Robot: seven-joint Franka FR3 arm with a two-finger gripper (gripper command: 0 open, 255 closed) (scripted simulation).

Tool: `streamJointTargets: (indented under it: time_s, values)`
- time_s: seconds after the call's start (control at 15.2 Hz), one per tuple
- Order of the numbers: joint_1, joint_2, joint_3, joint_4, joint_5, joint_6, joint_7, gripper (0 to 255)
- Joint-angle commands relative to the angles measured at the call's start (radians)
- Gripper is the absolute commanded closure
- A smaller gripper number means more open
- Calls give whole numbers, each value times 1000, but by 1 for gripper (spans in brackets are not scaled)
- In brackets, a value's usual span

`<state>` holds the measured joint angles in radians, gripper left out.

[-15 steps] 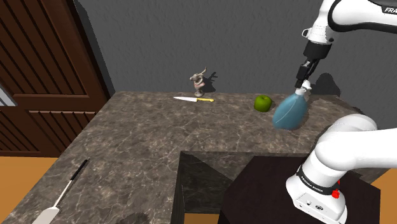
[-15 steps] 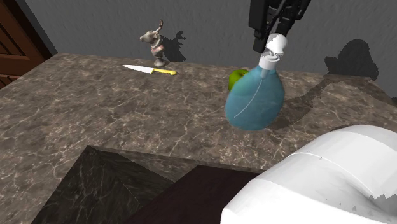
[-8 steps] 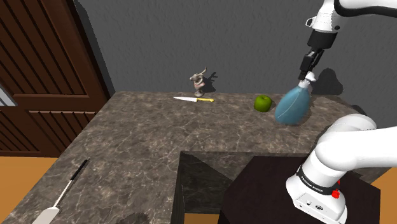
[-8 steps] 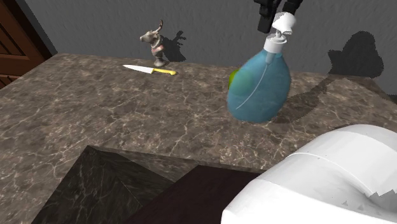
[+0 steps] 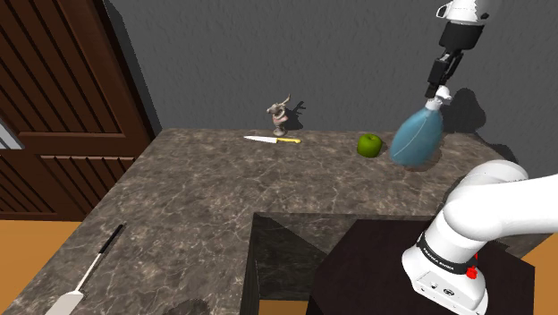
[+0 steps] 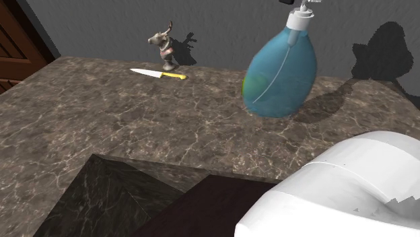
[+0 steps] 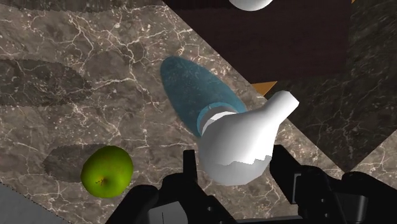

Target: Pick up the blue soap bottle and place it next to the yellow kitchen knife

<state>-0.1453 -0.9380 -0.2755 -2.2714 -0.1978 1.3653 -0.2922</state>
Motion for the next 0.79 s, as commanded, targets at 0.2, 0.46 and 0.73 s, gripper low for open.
streamJointTargets:
  time_s: [0.2, 0.46, 0.73]
  values:
    - [7, 35, 6, 91, 9, -56, -6, 255]
    - [12, 66, 12, 165, 16, -99, -9, 255]
    - [17, 100, 16, 243, 22, -143, -13, 255]
